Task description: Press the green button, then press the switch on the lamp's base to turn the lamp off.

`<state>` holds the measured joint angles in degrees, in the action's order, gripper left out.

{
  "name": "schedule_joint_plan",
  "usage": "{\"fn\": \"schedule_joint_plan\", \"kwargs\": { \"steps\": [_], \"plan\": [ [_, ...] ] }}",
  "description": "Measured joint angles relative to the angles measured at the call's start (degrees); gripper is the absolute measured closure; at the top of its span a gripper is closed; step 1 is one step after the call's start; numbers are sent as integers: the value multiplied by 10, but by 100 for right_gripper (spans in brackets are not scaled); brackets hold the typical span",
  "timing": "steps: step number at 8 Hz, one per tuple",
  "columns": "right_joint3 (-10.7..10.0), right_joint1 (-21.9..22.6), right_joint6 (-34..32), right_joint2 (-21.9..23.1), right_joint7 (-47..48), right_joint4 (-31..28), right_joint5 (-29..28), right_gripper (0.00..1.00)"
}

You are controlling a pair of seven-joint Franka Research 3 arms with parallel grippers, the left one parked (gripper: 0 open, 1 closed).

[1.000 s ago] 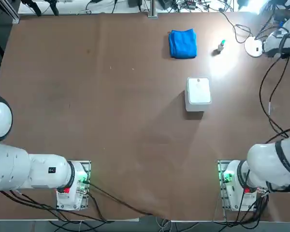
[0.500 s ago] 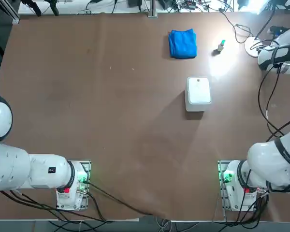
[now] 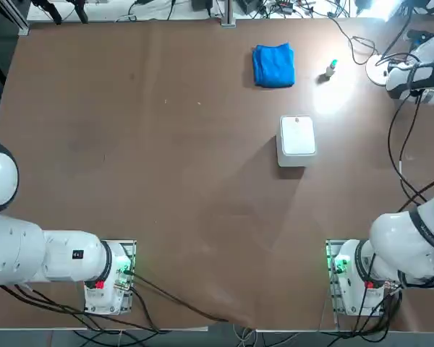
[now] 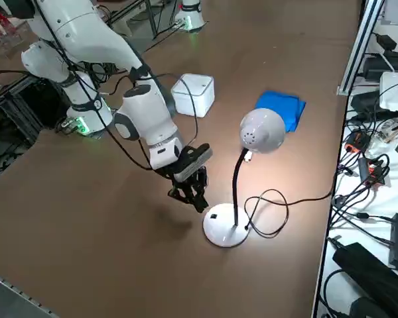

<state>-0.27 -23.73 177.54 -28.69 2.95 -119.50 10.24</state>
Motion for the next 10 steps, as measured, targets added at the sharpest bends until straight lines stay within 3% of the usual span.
{"fn": "schedule_joint_plan", "kwargs": {
  "steps": [4, 7, 10],
  "plan": [
    [16, 1, 20, -19, 34, 9, 0, 98],
    [15, -1, 33, -50, 34, 32, 0, 98],
    [15, -2, 35, -53, 35, 35, 0, 98]
  ]
}}
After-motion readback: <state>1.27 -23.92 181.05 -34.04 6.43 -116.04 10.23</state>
